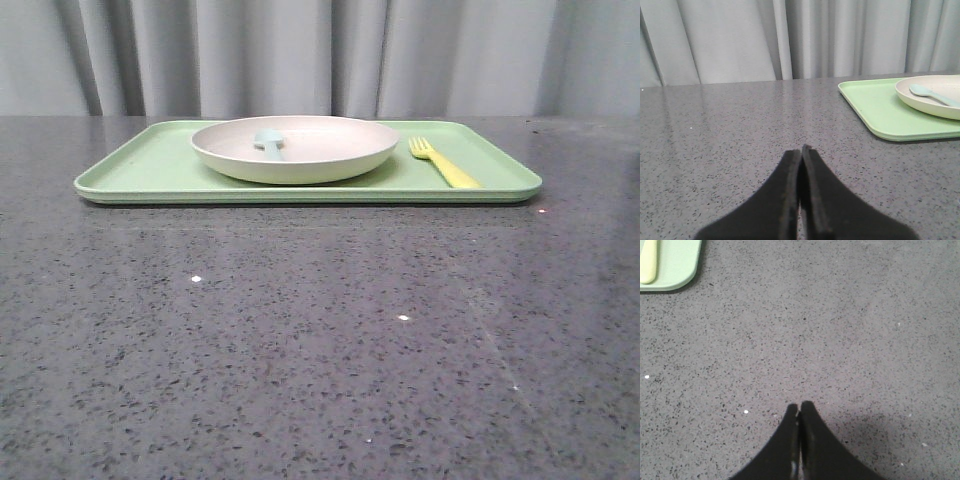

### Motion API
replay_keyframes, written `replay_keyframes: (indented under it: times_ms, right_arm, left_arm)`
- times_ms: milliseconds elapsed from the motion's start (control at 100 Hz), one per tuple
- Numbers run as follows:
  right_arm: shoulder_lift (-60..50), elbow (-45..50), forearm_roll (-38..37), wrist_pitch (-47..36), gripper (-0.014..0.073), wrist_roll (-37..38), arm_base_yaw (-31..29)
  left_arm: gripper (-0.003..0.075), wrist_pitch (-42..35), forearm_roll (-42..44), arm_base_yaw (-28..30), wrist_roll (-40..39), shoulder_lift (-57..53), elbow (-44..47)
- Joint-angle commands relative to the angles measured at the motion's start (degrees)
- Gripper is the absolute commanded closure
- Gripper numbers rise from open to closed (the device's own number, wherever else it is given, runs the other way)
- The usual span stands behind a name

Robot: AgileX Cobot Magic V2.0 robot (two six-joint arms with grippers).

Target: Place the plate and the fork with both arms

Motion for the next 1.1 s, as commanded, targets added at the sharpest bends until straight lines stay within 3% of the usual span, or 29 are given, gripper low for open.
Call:
replay_keyframes:
  times_ms: [0, 380, 670, 920, 1090]
  right_arm:
    - [0.1, -1.3, -1.9, -3.3, 0.0713, -0.1, -0.3]
    - [-1.8, 1.5, -1.8, -5.3, 0.0713, -0.1, -0.3]
    - [-13.8, 14.0, -0.7, -26.0, 0.0713, -0.7, -0.5]
    - [-22.1, 22.5, 13.2, -35.9, 0.0713, -19.3, -7.1]
    - [-25.8, 27.2, 15.8, -41.3, 0.0713, -20.7, -9.8]
  left_arm:
    - [0.0741, -5.0, -0.1, -0.5, -0.4, -1.8, 0.9]
    - [0.0741, -5.0, -0.1, -0.5, -0.4, -1.8, 0.9]
    - [0.0741, -5.0, -0.1, -0.5, -0.4, -1.8, 0.9]
    - [0.0741, -5.0, -0.1, -0.5, -0.4, -1.8, 0.9]
    - [0.0741, -5.0, -0.1, -0.5, -0.4, -1.8, 0.9]
